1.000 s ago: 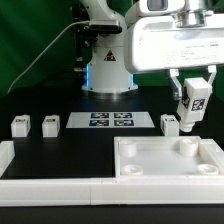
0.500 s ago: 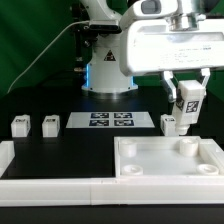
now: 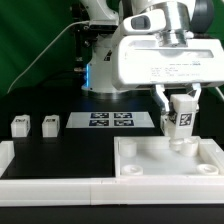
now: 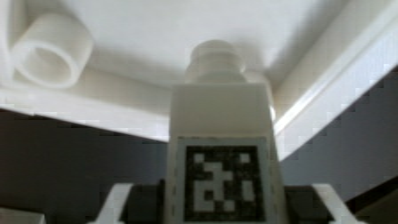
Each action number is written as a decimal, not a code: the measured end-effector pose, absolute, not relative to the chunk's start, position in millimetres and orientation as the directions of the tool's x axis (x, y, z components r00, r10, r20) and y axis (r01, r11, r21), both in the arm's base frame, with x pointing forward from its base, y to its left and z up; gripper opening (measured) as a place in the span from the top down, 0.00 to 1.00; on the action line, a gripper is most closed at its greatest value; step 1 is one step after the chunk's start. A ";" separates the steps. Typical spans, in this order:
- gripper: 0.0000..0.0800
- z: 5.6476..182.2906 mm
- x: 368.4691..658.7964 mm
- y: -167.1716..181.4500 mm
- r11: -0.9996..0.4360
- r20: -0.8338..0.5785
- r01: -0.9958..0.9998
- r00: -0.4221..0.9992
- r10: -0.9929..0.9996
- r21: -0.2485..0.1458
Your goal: Assemble one leg
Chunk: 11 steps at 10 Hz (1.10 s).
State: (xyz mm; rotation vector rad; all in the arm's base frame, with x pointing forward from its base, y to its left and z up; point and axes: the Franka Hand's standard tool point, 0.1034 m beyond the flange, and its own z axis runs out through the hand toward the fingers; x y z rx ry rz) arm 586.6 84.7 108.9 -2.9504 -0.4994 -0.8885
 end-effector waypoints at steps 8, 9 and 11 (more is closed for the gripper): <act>0.63 111.9 631.0 99.6 -0.948 0.568 0.313 0.770 0.292 0.062; 0.63 110.3 635.4 102.2 -0.947 0.571 0.315 0.768 0.291 0.060; 0.63 105.6 637.2 112.0 -0.944 0.571 0.325 0.766 0.297 0.056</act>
Offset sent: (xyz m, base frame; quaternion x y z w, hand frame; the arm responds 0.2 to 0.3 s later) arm 0.0264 0.0150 0.0042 0.0239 0.0068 0.0125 0.9996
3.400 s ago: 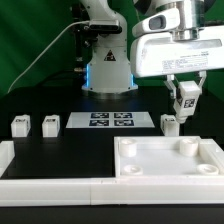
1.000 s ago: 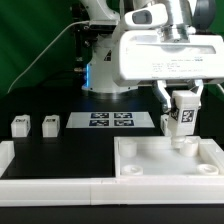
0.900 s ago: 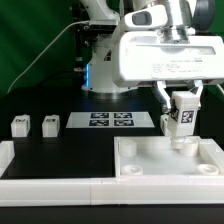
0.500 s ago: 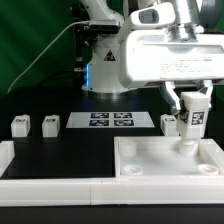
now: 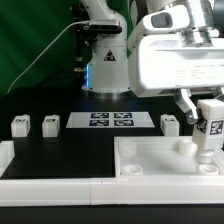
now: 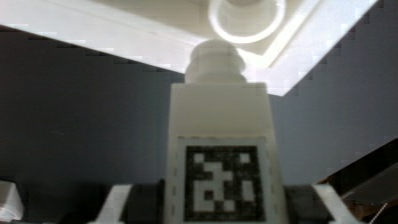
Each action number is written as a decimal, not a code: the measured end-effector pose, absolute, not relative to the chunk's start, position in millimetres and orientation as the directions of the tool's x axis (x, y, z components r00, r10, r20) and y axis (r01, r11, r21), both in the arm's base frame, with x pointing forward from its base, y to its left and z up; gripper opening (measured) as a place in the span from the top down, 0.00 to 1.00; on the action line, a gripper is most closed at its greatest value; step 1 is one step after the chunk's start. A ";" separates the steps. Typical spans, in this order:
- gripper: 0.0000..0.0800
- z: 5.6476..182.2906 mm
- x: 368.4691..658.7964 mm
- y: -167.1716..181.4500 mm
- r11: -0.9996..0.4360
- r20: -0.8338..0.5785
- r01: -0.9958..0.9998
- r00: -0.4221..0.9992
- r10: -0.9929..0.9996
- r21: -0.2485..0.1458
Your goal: Assemble one leg
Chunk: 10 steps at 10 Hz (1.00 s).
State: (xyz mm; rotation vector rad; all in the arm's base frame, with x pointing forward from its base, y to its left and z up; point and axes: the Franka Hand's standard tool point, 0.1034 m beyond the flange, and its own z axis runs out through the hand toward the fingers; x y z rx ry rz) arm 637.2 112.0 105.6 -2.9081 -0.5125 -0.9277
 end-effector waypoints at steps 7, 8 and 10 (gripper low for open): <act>0.63 97.2 628.6 117.3 -0.941 0.567 0.334 0.765 0.305 0.056; 0.63 96.8 628.4 117.1 -0.941 0.566 0.335 0.765 0.306 0.056; 0.63 87.6 621.3 114.5 -0.940 0.565 0.336 0.765 0.309 0.059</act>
Offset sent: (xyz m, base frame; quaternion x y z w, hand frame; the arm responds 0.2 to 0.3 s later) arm -0.0191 -0.0009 -0.0115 -0.0240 0.0072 0.0071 0.9997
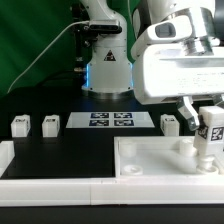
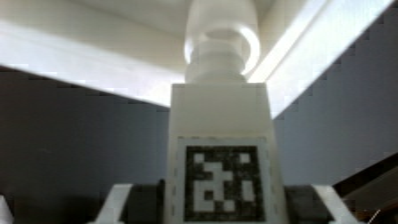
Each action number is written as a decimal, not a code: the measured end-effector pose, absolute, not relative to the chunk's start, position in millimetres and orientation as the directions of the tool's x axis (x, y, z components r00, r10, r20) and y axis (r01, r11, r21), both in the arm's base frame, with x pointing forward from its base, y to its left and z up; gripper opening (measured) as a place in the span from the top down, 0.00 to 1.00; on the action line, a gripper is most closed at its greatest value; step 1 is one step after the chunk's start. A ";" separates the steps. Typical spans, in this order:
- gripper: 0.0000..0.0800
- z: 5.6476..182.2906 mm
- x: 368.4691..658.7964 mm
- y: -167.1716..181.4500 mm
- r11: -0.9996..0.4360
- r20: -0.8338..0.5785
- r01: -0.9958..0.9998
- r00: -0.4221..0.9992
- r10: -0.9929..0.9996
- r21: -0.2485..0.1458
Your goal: Assemble one leg
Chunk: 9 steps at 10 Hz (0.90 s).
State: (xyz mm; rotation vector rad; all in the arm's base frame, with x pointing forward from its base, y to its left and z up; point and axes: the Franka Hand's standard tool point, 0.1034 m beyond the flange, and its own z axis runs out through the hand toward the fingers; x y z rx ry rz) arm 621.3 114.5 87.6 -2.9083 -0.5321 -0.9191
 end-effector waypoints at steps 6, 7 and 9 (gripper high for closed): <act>0.63 87.7 624.4 112.6 -0.940 0.576 0.334 0.757 0.308 0.064; 0.63 87.6 624.6 113.6 -0.940 0.581 0.334 0.753 0.308 0.065; 0.63 81.8 621.2 120.2 -0.937 0.576 0.343 0.755 0.314 0.062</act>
Offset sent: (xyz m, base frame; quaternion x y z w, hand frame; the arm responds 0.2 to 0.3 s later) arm 0.0038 -0.0002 -0.0022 0.0050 0.0032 -0.0010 1.0000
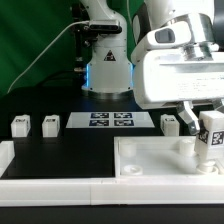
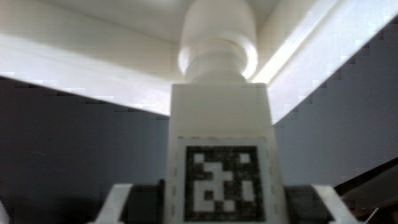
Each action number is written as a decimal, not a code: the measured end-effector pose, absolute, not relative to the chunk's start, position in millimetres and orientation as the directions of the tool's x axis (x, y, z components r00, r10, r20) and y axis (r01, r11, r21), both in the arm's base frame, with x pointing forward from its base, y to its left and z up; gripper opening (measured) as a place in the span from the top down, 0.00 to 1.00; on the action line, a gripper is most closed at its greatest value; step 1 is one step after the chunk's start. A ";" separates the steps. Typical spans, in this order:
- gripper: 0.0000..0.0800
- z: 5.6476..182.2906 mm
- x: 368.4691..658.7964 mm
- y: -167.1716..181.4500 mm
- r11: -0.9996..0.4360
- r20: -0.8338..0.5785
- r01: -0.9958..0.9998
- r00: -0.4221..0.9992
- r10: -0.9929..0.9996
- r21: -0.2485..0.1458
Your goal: Assemble one leg
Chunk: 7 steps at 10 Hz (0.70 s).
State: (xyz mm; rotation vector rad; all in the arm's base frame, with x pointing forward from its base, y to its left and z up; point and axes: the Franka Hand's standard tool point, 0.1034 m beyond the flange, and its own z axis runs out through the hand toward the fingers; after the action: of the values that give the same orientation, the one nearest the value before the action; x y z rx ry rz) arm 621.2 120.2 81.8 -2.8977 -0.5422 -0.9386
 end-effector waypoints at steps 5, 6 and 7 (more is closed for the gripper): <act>0.63 75.7 619.6 115.3 -0.938 0.574 0.340 0.756 0.314 0.064; 0.63 75.4 620.3 114.1 -0.939 0.581 0.337 0.753 0.310 0.065; 0.63 75.3 620.2 114.7 -0.939 0.581 0.338 0.752 0.311 0.065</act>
Offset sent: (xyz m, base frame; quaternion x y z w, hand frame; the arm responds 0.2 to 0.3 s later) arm -0.0038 -0.0042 -0.0064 0.0041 -0.0002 -0.0059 1.0000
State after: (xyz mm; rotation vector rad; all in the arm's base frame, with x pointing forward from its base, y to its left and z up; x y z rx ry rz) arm 620.2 114.7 75.3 -2.8992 -0.5367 -0.9495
